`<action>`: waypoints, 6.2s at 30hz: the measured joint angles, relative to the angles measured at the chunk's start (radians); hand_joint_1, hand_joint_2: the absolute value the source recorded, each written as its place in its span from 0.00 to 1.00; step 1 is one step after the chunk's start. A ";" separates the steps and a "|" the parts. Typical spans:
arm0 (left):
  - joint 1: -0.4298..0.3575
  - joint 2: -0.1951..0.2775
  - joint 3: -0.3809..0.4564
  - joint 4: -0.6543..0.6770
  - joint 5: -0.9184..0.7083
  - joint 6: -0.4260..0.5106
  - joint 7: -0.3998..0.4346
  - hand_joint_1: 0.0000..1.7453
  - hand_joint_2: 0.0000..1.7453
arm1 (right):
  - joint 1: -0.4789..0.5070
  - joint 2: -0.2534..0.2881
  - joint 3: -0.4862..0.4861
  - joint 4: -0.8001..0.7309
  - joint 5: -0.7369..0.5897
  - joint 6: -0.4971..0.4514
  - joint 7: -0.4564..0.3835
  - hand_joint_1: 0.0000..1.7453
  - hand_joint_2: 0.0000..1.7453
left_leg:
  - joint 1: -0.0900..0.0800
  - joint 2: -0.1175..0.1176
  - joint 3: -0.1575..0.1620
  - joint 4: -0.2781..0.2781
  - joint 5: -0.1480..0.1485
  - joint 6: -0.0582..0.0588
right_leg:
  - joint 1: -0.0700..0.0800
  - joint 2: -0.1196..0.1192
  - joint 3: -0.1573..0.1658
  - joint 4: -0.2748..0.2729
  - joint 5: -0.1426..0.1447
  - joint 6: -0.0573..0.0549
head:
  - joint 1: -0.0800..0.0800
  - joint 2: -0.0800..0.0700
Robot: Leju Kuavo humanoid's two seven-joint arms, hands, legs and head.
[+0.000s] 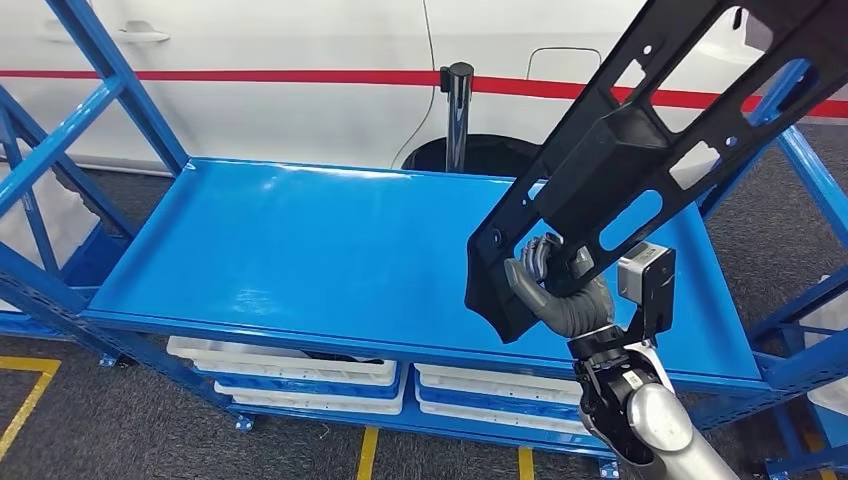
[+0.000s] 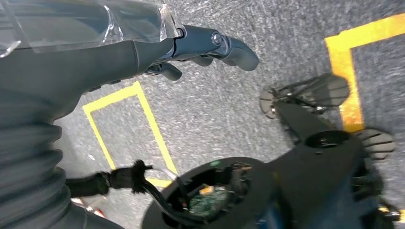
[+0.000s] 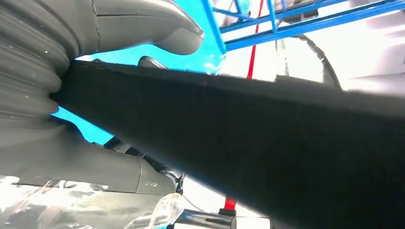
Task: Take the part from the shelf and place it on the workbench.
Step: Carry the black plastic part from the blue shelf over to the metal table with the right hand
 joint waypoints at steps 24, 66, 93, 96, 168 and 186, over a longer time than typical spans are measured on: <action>-0.005 -0.006 0.003 0.001 0.019 0.010 0.009 0.00 1.00 | 0.022 -0.011 -0.003 -0.002 0.045 -0.017 0.012 1.00 1.00 | 0.004 0.076 -0.170 0.331 -0.104 -0.024 | -0.004 -0.034 0.036 -0.012 -0.036 -0.020 | 0.001 0.000; -0.011 -0.015 0.002 0.004 0.017 0.011 0.012 0.00 1.00 | 0.032 -0.019 -0.028 -0.011 0.043 -0.007 0.012 1.00 1.00 | -0.014 0.064 0.005 -0.023 0.017 0.043 | -0.002 -0.032 -0.103 0.172 -0.138 0.024 | 0.000 0.000; -0.014 -0.013 -0.021 0.008 -0.035 0.013 0.105 0.00 1.00 | 0.277 -0.222 -0.193 -0.289 0.192 -0.075 0.152 1.00 1.00 | -0.021 0.058 0.084 -0.031 -0.047 0.029 | 0.004 -0.035 -0.030 -0.002 0.037 0.007 | -0.002 0.000; -0.010 -0.021 -0.032 0.008 -0.045 0.015 0.108 0.00 1.00 | 0.317 -0.244 -0.222 -0.331 0.209 -0.078 0.169 1.00 1.00 | -0.019 0.064 0.041 -0.028 -0.008 0.047 | -0.001 -0.030 -0.077 0.131 -0.107 0.021 | -0.001 0.000; -0.003 -0.065 -0.076 0.009 0.007 0.242 0.088 0.00 1.00 | 0.585 -0.336 -0.471 -0.610 0.378 -0.146 0.261 1.00 1.00 | 0.007 0.169 0.011 -0.008 0.001 -0.013 | -0.032 -0.088 0.071 0.007 -0.082 0.035 | -0.004 0.000; -0.005 -0.085 -0.075 0.009 0.010 0.259 0.075 0.00 1.00 | 0.634 -0.340 -0.513 -0.652 0.419 -0.151 0.271 1.00 1.00 | -0.007 0.031 0.004 -0.021 0.014 0.032 | -0.015 0.061 0.027 0.033 -0.076 0.023 | -0.005 0.000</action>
